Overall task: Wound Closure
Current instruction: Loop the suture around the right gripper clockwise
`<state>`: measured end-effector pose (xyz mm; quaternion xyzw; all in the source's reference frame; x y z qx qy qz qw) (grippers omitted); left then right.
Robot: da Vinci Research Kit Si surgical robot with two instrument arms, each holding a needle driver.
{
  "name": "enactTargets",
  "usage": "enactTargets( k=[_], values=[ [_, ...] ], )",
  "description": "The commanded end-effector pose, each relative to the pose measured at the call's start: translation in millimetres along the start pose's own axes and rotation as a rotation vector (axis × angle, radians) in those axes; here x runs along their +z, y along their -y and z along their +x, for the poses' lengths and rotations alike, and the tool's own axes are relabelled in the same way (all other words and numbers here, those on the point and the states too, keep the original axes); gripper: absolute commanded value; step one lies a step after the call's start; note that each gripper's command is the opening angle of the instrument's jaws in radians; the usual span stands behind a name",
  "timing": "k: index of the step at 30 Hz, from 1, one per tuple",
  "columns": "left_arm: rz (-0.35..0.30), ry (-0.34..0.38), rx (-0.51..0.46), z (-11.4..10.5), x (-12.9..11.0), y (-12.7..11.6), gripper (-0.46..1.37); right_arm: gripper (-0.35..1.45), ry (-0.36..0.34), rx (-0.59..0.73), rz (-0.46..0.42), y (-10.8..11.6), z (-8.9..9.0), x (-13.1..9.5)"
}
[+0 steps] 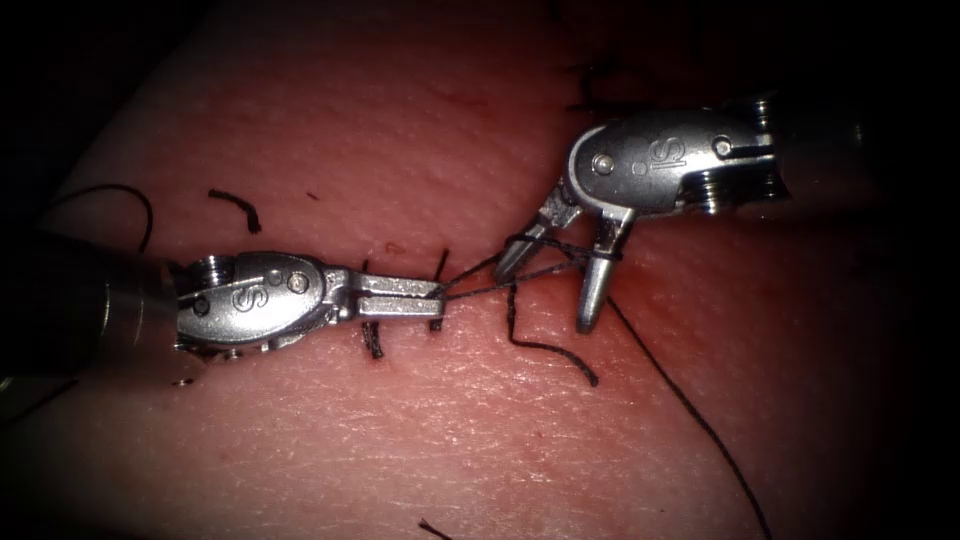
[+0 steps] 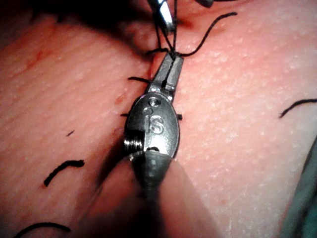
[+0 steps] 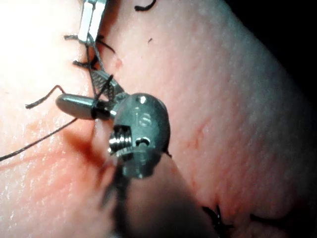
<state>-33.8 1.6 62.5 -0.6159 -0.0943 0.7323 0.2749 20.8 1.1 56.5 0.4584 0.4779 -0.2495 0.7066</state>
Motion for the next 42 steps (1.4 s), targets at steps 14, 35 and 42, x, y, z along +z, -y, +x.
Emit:
enactTargets(
  k=[14, 35, 42],
  values=[
    [0.008, 0.011, -0.002, 0.4, -0.7, -1.7, -0.35, 0.85, -0.016, 0.010, 0.016, -0.1, 0.5, -2.4],
    [-0.002, 0.029, 0.119, 0.9, -2.8, -1.6, -0.35, 0.98, -0.054, 0.001, 0.033, 0.3, 0.1, -2.6],
    [0.011, 0.044, 0.134, 1.5, -1.7, -0.1, -0.35, 1.03, -0.057, -0.038, 0.035, 0.4, 0.2, -3.0]
  ],
)
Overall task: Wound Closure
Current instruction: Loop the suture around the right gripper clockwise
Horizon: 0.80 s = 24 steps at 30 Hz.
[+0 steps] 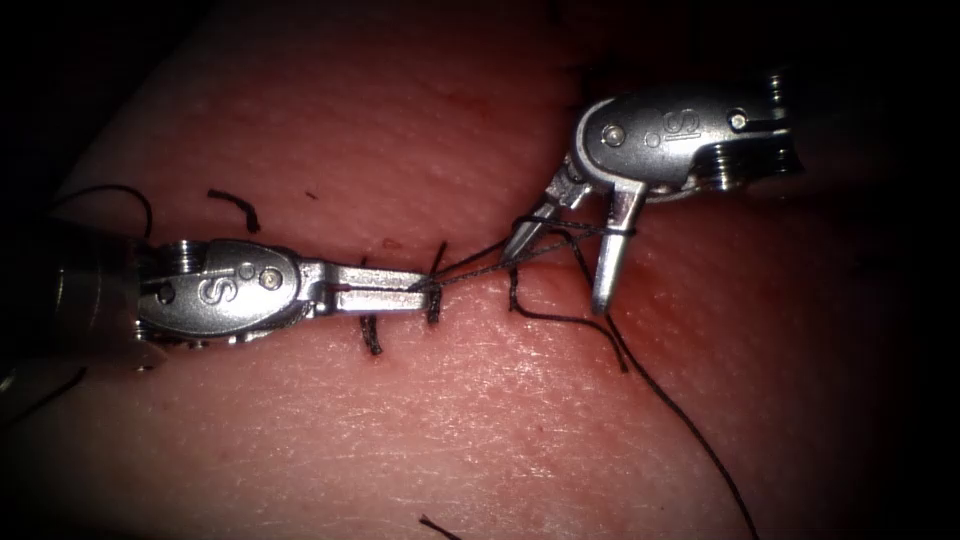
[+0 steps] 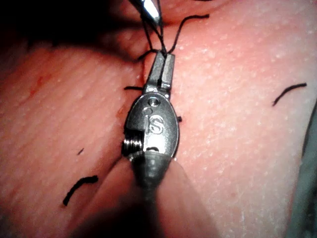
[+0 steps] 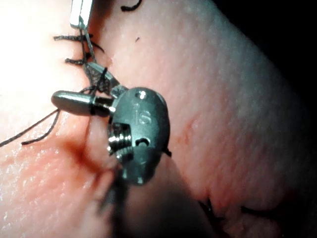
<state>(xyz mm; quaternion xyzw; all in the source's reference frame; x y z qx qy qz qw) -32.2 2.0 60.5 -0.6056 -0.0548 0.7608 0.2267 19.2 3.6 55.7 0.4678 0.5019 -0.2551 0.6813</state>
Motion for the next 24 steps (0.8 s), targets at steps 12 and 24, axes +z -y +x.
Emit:
enactTargets(
  k=[12, 24],
  values=[
    [0.000, 0.043, 0.013, -3.9, 4.0, -0.2, -0.35, 0.29, 0.013, 0.046, 0.057, -0.4, -2.0, 1.4],
    [0.002, 0.055, 0.022, -4.7, 4.8, -0.8, -0.35, 0.24, -0.072, 0.190, 0.053, -0.3, -1.1, 1.1]
  ],
)
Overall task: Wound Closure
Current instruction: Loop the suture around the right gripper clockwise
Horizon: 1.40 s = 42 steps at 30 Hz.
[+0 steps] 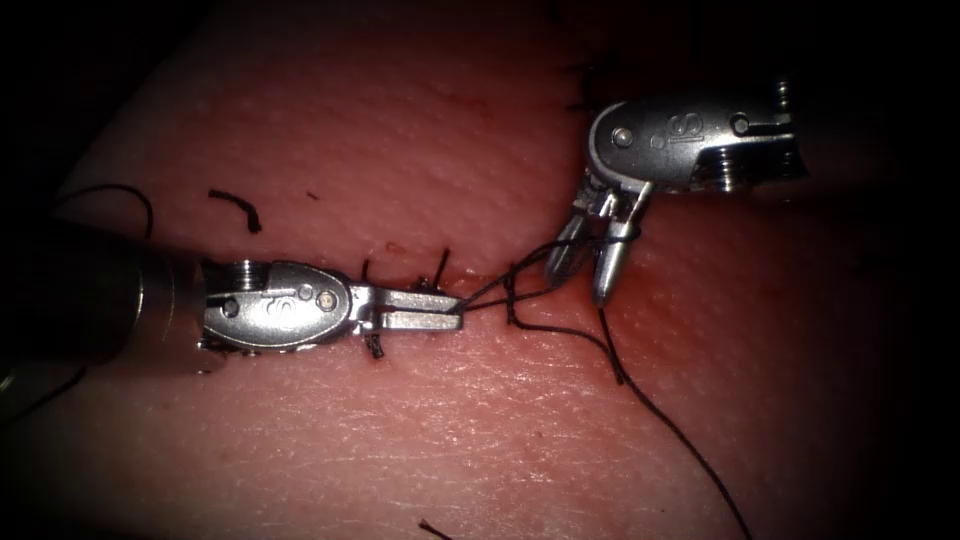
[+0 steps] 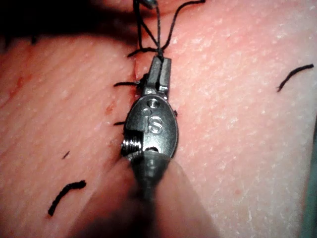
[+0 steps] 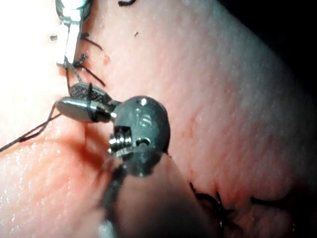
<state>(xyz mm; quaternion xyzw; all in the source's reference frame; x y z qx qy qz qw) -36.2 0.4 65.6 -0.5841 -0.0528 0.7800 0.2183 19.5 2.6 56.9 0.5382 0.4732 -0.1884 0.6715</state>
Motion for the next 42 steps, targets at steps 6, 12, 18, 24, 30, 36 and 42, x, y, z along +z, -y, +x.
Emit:
enactTargets(
  k=[6, 12, 18, 24, 30, 36, 42],
  values=[
    [-0.005, 0.000, 0.000, -0.3, 0.0, -0.6, -0.35, 0.38, -0.015, 0.048, 0.003, 0.3, -0.3, -0.6],
    [-0.018, 0.002, -0.002, -0.8, -0.8, -2.8, -0.35, 0.68, -0.039, 0.101, -0.064, -0.4, -0.4, -2.2],
    [-0.024, 0.005, 0.001, -0.7, -1.2, -5.3, -0.35, 0.77, -0.071, 0.180, -0.157, -1.2, -0.1, -4.0],
    [-0.028, 0.004, 0.001, -0.3, -1.4, -6.2, -0.35, 0.74, -0.091, 0.257, -0.216, -1.9, -0.6, -5.3],
    [-0.039, 0.003, 0.002, -0.2, -2.3, -7.5, -0.35, 0.69, -0.110, 0.357, -0.316, -2.9, -1.4, -5.9],
    [-0.054, 0.002, -0.010, 0.6, -3.6, -8.4, -0.35, 0.67, -0.123, 0.429, -0.409, -3.1, -1.8, -5.6],
    [-0.062, -0.008, -0.011, 2.4, -5.5, -8.9, -0.35, 0.67, -0.132, 0.484, -0.486, -2.8, -2.4, -4.5]
  ],
)
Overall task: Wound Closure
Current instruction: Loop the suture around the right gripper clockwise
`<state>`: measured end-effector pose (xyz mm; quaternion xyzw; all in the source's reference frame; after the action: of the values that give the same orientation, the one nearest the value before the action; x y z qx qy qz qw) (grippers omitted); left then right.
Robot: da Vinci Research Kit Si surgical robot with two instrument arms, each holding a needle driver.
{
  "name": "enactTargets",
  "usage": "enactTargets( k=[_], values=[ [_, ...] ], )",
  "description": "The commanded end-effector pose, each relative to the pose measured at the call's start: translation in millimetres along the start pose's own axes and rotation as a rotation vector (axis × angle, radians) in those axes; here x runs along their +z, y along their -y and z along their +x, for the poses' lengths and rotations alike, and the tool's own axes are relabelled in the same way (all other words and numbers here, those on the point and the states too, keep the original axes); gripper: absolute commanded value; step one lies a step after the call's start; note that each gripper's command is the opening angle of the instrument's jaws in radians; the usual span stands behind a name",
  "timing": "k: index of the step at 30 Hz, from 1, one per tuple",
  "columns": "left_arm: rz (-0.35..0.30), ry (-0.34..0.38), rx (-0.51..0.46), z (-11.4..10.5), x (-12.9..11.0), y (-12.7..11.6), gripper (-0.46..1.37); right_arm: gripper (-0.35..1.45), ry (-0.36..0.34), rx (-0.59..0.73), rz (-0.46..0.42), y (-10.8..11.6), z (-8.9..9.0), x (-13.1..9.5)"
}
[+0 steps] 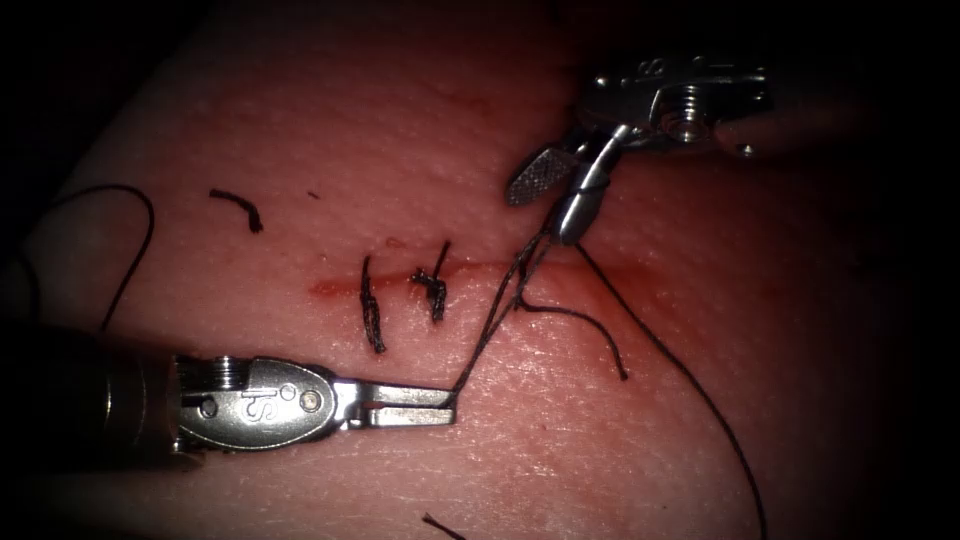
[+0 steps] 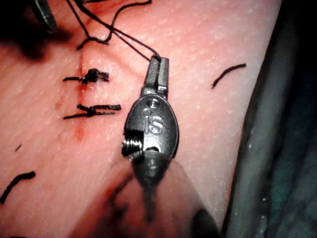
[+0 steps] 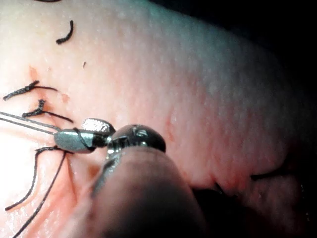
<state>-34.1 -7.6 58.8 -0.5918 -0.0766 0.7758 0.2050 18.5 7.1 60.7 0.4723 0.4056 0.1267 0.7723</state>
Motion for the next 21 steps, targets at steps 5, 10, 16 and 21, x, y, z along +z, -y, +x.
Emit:
enactTargets(
  k=[5, 10, 16, 21],
  values=[
    [-0.009, -0.004, -0.002, 1.9, -1.5, -1.5, -0.35, 0.62, -0.056, 0.052, -0.049, 0.4, -0.7, 0.4],
    [-0.013, -0.001, 0.004, 3.9, -2.4, -4.4, -0.35, 0.58, -0.111, 0.114, -0.141, -0.1, -0.8, -0.3],
    [-0.012, 0.002, 0.017, 4.3, -1.8, -7.1, -0.35, 0.56, -0.197, 0.185, -0.182, -0.6, -0.9, -1.8],
    [-0.010, 0.003, 0.026, 3.6, -1.1, -7.7, -0.35, 0.49, -0.217, 0.223, -0.212, -0.8, -1.4, -3.0]
  ],
)
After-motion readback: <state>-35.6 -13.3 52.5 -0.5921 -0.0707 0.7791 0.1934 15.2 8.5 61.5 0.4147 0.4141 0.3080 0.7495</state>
